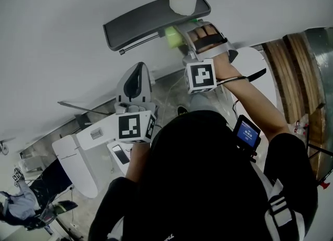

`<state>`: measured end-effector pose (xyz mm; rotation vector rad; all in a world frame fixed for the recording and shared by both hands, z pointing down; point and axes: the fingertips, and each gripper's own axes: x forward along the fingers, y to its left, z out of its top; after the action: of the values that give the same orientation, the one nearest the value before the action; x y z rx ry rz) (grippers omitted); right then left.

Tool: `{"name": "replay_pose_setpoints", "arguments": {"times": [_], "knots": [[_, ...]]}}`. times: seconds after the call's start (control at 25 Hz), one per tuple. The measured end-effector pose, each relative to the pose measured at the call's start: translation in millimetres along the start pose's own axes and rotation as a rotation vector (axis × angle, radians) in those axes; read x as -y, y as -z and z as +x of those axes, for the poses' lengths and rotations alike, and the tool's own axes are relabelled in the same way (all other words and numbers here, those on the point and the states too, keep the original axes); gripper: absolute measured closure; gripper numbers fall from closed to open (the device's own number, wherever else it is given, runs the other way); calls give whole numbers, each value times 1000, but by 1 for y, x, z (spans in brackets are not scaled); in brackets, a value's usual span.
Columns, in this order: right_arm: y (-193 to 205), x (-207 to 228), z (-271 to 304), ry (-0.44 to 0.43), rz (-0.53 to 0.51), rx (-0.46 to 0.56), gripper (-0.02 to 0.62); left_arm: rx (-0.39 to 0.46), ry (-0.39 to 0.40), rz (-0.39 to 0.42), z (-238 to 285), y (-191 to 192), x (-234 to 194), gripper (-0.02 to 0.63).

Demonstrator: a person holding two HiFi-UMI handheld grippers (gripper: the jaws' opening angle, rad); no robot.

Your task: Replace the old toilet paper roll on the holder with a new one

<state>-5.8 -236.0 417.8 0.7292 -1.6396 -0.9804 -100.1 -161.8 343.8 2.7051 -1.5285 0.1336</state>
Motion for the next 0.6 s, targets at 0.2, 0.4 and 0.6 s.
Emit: {"name": "replay_pose_setpoints", "arguments": {"times": [0.2,0.4,0.6], "knots": [[-15,3,-31,-86,72,118,196,2,2,8,3,-4,0,584],[-42,22,-71,-156,241,317,198,8,11,15,6,-8,2,584],[-54,90,-125,-31,502,530,277,29,3,19,5,-13,2,583]]}}
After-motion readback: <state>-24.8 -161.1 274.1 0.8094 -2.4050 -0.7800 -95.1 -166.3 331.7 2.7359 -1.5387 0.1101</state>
